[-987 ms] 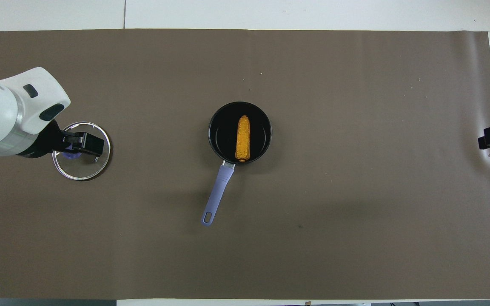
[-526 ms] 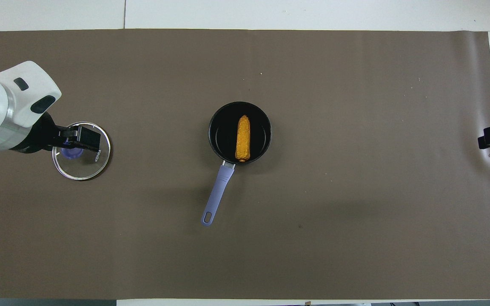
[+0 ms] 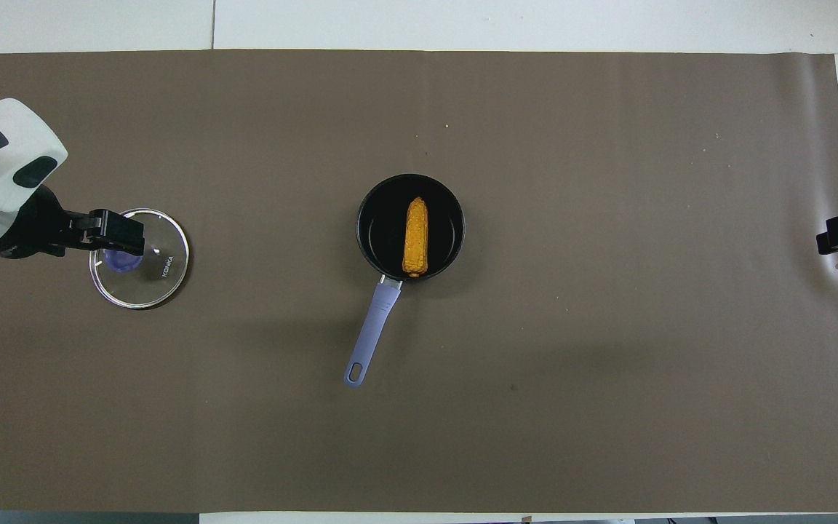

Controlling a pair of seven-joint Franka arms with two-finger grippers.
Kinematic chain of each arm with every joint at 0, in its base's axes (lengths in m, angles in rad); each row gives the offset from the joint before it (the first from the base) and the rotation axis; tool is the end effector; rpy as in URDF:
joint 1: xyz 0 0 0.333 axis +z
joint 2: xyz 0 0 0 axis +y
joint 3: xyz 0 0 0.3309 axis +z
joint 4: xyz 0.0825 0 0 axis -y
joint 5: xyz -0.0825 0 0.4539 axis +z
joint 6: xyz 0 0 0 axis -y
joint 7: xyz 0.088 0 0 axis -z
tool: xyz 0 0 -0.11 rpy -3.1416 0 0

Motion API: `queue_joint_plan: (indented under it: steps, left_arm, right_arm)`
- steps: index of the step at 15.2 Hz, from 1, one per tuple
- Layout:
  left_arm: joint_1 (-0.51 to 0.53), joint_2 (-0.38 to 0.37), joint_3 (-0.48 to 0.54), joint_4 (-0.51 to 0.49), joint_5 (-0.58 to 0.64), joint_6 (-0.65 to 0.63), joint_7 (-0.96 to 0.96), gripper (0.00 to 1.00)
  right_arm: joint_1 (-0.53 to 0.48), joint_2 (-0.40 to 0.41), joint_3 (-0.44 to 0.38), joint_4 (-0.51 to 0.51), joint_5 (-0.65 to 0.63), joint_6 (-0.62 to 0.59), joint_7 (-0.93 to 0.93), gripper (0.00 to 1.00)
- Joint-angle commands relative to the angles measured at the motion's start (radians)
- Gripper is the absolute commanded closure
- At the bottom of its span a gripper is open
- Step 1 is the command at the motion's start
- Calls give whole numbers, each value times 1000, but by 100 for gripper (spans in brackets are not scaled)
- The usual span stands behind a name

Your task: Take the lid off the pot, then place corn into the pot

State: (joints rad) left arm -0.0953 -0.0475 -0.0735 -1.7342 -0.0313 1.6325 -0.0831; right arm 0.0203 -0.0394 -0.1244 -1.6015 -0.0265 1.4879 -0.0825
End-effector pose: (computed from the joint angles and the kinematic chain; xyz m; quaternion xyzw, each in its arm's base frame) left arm 0.5997 -0.1063 0.5823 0.9987 -0.0413 -0.0287 0.0103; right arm 0.5985 -0.0671 0.6370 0.9992 -0.0113 -0.0381 0.0073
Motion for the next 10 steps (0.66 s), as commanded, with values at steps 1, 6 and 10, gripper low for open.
queue_joint_plan:
  steps: [1, 6, 10]
  left_arm:
    - [11, -8, -9, 4, -5, -10, -3, 0]
    - [17, -5, -8, 10, 7, -13, 8, 0]
    - [14, -5, -12, 15, 47, -14, 9, 0]
  right_arm:
    - [-7, -5, 6, -12, -4, 18, -26, 0]
    - [-7, -5, 6, -12, -4, 18, -25, 0]
    - [-5, -5, 6, -12, -4, 18, -23, 0]
